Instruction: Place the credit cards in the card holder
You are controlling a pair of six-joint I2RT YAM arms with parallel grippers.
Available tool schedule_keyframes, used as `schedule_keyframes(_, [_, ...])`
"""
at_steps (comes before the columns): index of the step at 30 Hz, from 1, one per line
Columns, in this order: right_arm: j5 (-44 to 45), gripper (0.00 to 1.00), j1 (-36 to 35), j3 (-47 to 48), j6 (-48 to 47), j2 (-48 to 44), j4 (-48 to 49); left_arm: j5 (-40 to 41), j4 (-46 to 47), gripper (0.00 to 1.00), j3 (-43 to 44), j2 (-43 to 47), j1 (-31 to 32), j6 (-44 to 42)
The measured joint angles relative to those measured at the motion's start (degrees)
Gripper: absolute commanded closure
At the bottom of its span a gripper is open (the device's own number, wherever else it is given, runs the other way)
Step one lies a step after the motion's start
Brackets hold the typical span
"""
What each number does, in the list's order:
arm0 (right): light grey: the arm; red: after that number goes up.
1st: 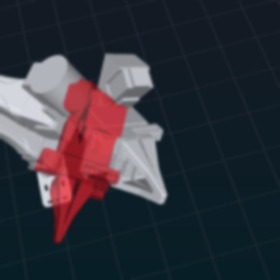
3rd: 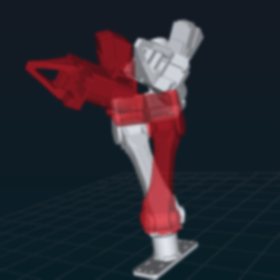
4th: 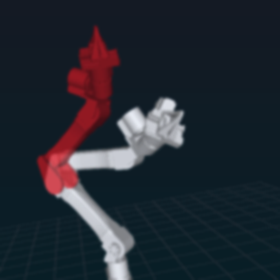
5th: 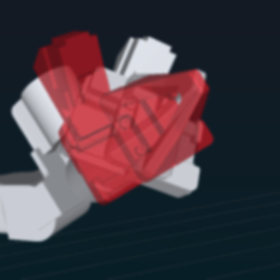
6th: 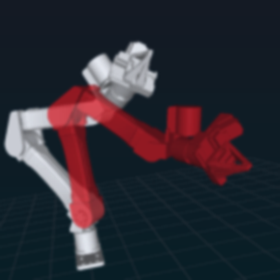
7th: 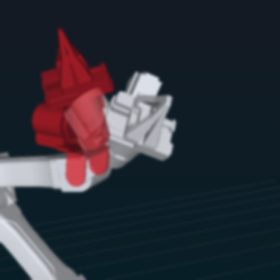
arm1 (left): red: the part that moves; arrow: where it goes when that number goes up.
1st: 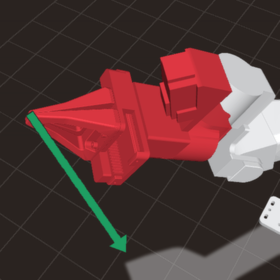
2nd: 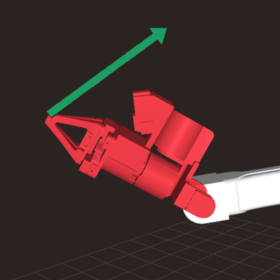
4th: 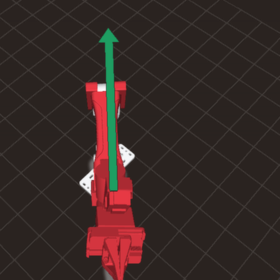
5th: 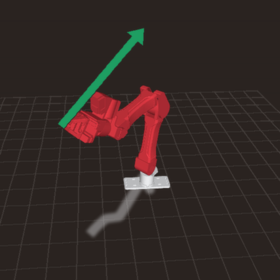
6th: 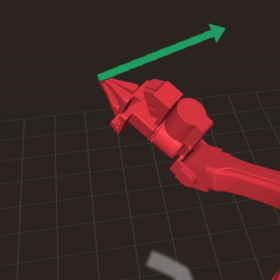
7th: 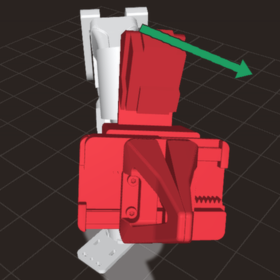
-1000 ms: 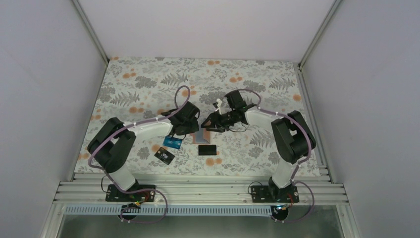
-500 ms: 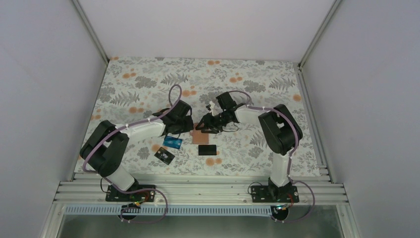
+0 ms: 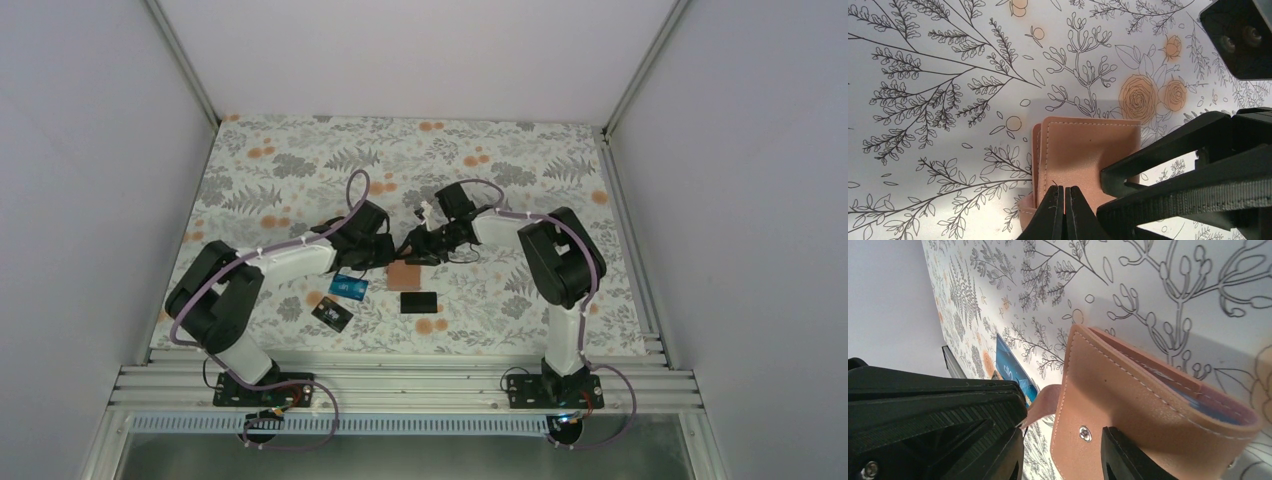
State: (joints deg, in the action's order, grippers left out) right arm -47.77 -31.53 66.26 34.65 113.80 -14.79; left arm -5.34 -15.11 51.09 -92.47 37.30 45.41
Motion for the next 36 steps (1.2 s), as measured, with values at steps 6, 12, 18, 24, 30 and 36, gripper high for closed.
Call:
schedule_keyframes(6, [-0.6, 0.64, 0.9, -1.2, -0.5, 0.0, 0.9, -0.7, 0.0, 0.98, 0.2, -1.1, 0.1, 0.0])
schedule_keyframes(12, [-0.9, 0.7, 1.2, -2.4, -0.3, -0.1, 2.5, -0.2, -0.5, 0.98, 1.4, -2.8, 1.8, 0.4])
schedule_keyframes(18, [-1.1, 0.8, 1.5, -4.3, 0.3, -0.5, 4.4, 2.8, -3.0, 0.98, 4.4, -4.9, 4.5, 2.0])
schedule_keyframes(24, [-1.1, 0.87, 1.6, -6.4, 1.2, -1.4, 5.4, 7.7, -5.6, 0.98, 7.4, -7.3, 6.8, 4.7])
schedule_keyframes(30, [-1.1, 0.94, 1.7, -7.0, 1.4, -1.4, 6.1, 10.5, -7.7, 0.98, 9.2, -9.2, 8.8, 6.5])
schedule_keyframes(36, [-1.1, 0.95, 1.9, -7.2, 1.8, -1.4, 6.0, 12.6, -9.6, 0.98, 10.4, -9.5, 10.1, 7.4])
